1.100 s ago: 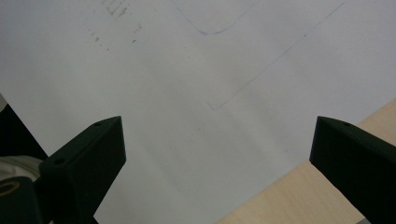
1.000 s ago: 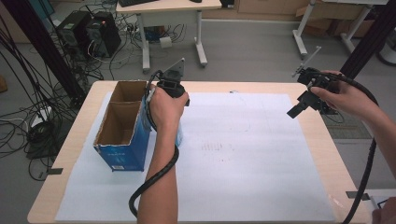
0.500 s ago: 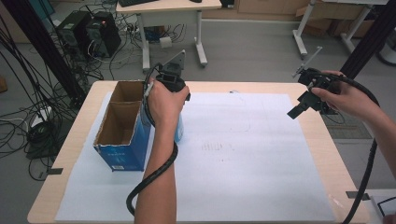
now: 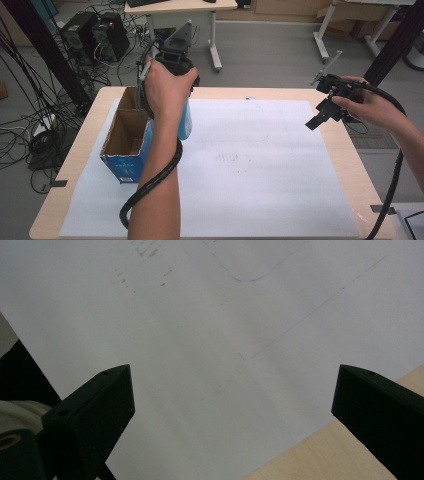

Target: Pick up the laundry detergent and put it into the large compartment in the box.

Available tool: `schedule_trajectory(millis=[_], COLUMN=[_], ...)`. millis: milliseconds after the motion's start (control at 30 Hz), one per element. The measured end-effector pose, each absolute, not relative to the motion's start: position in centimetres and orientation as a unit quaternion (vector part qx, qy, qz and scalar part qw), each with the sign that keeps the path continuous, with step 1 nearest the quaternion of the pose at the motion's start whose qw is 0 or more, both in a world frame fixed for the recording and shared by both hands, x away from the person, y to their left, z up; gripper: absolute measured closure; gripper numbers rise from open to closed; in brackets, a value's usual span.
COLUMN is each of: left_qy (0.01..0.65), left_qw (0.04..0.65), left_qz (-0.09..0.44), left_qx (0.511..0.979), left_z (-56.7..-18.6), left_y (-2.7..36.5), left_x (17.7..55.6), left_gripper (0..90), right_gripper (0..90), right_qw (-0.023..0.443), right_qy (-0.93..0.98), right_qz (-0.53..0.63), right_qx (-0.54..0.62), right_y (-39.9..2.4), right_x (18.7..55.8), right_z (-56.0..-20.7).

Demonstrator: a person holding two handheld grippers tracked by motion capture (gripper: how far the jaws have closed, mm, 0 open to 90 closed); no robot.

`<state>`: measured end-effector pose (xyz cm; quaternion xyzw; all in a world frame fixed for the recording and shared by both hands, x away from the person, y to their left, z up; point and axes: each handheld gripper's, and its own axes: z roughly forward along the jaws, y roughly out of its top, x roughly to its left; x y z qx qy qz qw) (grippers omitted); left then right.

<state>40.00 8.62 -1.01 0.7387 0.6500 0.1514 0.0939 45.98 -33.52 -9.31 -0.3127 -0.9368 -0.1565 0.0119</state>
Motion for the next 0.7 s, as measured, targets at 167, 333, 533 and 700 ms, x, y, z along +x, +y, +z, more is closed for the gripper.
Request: schedule_trajectory(millis=[167, 333, 533, 700], left_qy=[0.655, 0.657, 0.665, 0.675], left_qw=[0.098, 0.109, 0.116, 0.120], left_qz=[0.157, 0.173, 0.189, 0.197], left_qx=[0.733, 0.725, 0.713, 0.701], left_z=[1.2, 4.1, 6.7, 8.0], left_y=[9.0, 9.6, 10.6, 11.9], left_x=[38.9, 36.9, 35.4, 34.5], left_gripper=[38.3, 38.4, 38.3, 38.4], right_gripper=[3.5, 3.5, 3.5, 3.5], right_qw=[0.009, 0.008, 0.006, 0.007], right_qy=[-0.940, -0.942, -0.943, -0.944], right_qz=[-0.155, -0.157, -0.159, -0.158], right_qx=[-0.304, -0.297, -0.292, -0.289], right_y=[-32.8, -32.1, -31.6, -31.4], right_x=[45.4, 44.9, 44.4, 44.4], right_z=[-9.0, -8.7, -8.3, -8.3])
